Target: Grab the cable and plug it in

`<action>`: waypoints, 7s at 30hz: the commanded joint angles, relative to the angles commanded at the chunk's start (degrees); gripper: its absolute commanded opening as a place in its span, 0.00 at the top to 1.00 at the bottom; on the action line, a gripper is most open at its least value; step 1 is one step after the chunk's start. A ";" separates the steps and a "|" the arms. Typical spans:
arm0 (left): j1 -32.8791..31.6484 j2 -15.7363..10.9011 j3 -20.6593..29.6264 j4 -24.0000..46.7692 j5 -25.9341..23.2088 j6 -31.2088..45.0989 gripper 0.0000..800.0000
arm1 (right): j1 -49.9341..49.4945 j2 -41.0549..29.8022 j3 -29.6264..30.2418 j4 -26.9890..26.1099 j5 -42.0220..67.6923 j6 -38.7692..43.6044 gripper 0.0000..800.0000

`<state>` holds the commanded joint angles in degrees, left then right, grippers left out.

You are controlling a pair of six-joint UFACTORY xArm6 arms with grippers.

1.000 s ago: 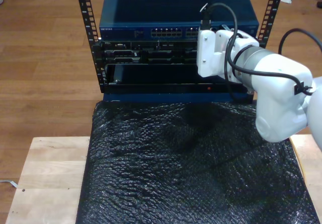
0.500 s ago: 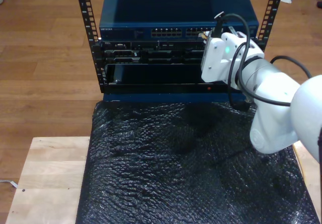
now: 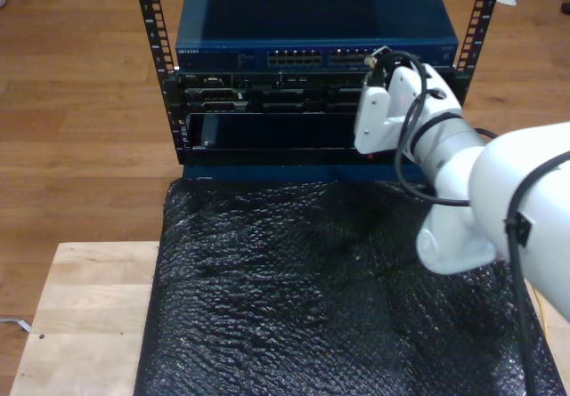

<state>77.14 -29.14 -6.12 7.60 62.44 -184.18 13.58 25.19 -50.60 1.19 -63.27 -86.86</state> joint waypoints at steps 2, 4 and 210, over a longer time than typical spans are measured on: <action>0.00 0.00 0.00 0.00 0.00 0.00 0.00 | 1.23 1.49 -2.11 3.69 -0.88 -1.23 1.00; 0.00 0.00 0.00 0.00 0.00 0.00 0.00 | 2.55 2.64 -3.43 5.98 -1.49 -2.02 1.00; 0.00 0.00 0.00 0.00 0.00 0.00 0.00 | -6.07 -37.98 15.47 26.73 48.44 -22.59 0.19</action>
<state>77.14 -29.14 -6.12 7.60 62.44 -184.18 7.52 -12.79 -35.13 27.91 -14.84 -109.45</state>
